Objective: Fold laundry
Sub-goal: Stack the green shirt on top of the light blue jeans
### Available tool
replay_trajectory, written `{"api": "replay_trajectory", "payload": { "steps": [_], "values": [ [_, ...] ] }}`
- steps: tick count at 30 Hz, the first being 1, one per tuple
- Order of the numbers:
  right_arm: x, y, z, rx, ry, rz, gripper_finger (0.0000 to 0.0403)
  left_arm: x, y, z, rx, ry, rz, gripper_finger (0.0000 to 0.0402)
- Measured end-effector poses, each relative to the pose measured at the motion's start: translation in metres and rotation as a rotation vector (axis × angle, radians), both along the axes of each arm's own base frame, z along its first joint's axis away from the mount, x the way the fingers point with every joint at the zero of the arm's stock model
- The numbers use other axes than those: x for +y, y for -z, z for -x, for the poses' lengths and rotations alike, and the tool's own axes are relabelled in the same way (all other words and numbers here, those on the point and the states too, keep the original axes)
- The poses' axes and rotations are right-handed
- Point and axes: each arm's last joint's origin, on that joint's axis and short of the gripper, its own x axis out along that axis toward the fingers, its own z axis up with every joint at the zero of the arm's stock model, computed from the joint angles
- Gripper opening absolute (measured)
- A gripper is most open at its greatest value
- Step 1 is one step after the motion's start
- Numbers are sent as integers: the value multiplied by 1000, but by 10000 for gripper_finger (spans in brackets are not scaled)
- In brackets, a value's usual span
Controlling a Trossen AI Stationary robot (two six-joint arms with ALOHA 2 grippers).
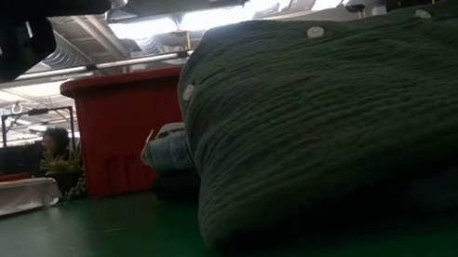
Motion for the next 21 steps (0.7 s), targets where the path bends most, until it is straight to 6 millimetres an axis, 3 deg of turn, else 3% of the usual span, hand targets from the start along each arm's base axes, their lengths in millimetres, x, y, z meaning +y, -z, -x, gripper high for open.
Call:
{"api": "replay_trajectory", "payload": {
  "steps": [12,21],
  "values": [
    [-2,24,-23,32,107,56,161,0,0,0,0,-1,1,66],
    [15,32,-33,-5,38,-5,161,-3,1,1,33,66,49,66]
  ]
}}
